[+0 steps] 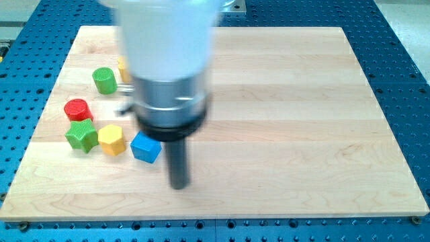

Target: Push the hexagon into the blue cube

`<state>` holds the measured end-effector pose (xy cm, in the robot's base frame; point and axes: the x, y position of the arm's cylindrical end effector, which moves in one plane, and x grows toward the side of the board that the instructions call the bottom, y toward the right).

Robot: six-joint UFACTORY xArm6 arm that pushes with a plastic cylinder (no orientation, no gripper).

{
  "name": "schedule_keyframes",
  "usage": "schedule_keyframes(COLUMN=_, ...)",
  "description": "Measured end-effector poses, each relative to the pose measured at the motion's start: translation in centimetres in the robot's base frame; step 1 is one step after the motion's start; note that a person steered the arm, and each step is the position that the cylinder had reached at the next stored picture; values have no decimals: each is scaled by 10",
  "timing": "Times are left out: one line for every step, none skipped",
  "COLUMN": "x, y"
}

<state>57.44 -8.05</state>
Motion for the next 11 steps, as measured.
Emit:
schedule_keyframes(x=10, y=-75)
schedule_keyframes(x=-4, y=-74)
schedule_keyframes(x=-47, y=-41)
schedule_keyframes(x=-27, y=-65)
schedule_keyframes(x=-21, y=-110)
schedule_keyframes(x=-58, y=-108)
schedule_keyframes(x=-75, y=-93)
schedule_keyframes(x=-82, y=-43)
schedule_keyframes(x=-74, y=-14)
schedule_keyframes(x=-65, y=-8)
schedule_keyframes(x=-95, y=-33)
